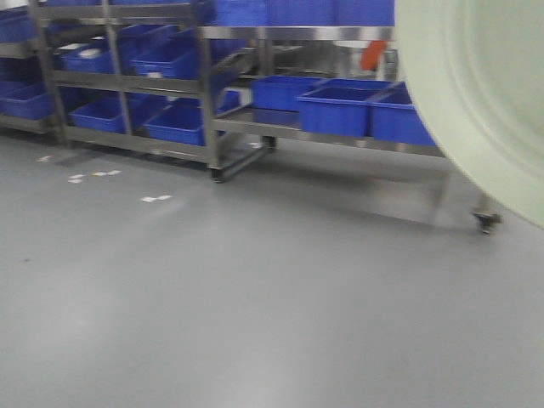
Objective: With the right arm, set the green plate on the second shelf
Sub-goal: 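Drive the base to the shelf rack holding the plate in the right gripper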
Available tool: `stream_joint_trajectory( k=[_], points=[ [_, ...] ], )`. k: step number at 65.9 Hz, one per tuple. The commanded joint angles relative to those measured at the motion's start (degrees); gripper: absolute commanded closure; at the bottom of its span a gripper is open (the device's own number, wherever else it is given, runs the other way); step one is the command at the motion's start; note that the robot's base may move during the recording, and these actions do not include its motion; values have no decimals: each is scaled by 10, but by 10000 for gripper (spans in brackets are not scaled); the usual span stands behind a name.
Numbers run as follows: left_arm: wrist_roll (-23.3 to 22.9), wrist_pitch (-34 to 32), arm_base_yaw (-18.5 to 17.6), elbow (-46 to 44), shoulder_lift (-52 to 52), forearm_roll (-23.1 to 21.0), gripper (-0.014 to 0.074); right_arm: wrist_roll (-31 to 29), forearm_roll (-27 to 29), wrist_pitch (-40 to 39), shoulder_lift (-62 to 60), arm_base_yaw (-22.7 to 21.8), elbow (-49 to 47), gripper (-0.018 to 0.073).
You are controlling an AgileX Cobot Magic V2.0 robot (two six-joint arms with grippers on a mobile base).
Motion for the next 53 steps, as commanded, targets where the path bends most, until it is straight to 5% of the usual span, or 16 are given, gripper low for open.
stream_joint_trajectory(
  k=[1,53],
  points=[
    [-5,-47,-1,24,-12,-4,466,2,-2,-65,7,-2,-17,503],
    [-5,-47,-1,24,-12,-4,466,2,-2,-63,8,-2,-17,503]
  ],
)
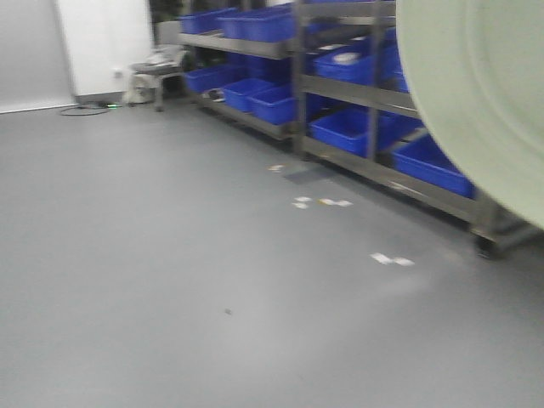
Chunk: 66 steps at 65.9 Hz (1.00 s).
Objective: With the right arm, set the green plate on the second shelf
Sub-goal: 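Drive the base to the shelf rack holding the plate in the right gripper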
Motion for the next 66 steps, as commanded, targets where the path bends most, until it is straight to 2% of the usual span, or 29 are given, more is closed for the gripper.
stream_joint_trajectory(
  k=[1,66],
  points=[
    [-5,-47,-1,24,-12,-4,466,3,-2,-63,8,-2,-17,503],
    [-5,-47,-1,24,-9,-4,466,3,-2,-59,8,-2,-17,503]
  ],
)
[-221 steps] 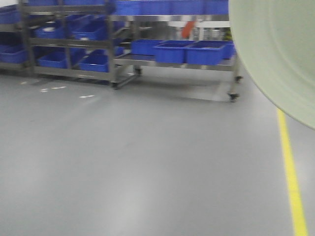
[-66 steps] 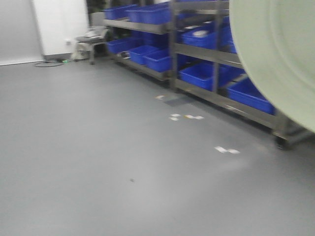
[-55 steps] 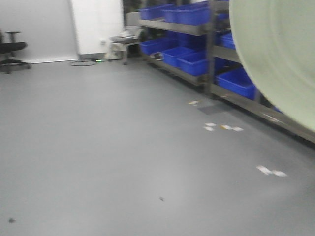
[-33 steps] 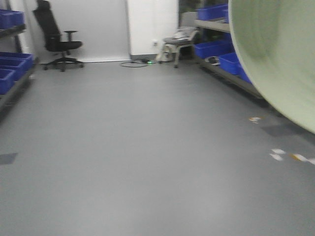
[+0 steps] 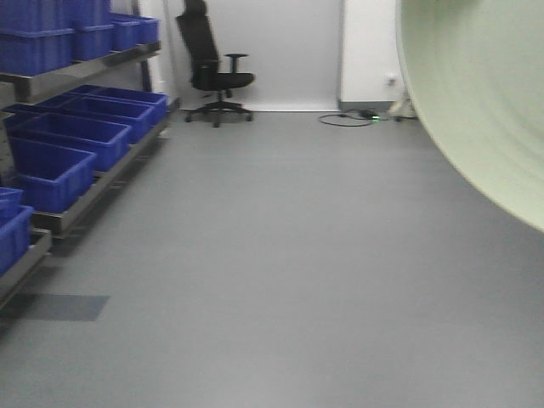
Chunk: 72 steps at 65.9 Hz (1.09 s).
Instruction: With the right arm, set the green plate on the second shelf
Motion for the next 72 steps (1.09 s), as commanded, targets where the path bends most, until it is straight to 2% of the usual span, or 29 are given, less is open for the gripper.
stream_joint_trajectory(
  k=[1,72],
  points=[
    [-5,-47,-1,24,-9,-4,466,2,-2,-62,8,-2,-17,503],
    [-5,-47,-2,24,-9,-4,466,2,-2,-54,8,-2,-17,503]
  ],
)
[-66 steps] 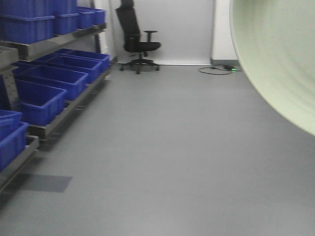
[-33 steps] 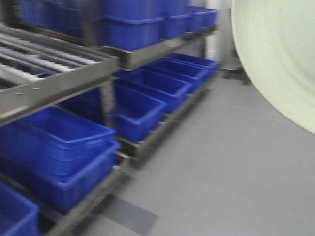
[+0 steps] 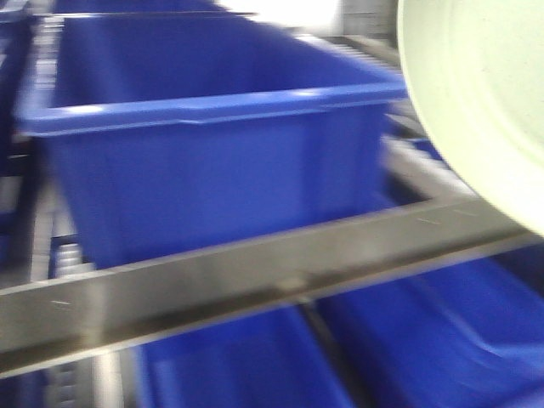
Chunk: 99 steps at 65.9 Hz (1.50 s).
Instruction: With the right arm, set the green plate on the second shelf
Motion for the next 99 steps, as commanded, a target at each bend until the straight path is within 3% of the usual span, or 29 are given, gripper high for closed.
stream_joint_trajectory(
  k=[1,82,99],
  points=[
    [-5,-47,-2,24,-9,-4,466,2,-1,-57,8,-2,-17,503],
    [-5,-47,-2,24,-9,-4,466,2,-1,-58,8,-2,-17,503],
    [-5,-47,-2,24,-9,-4,466,3,-1,-140,8,-2,-17,503]
  ],
)
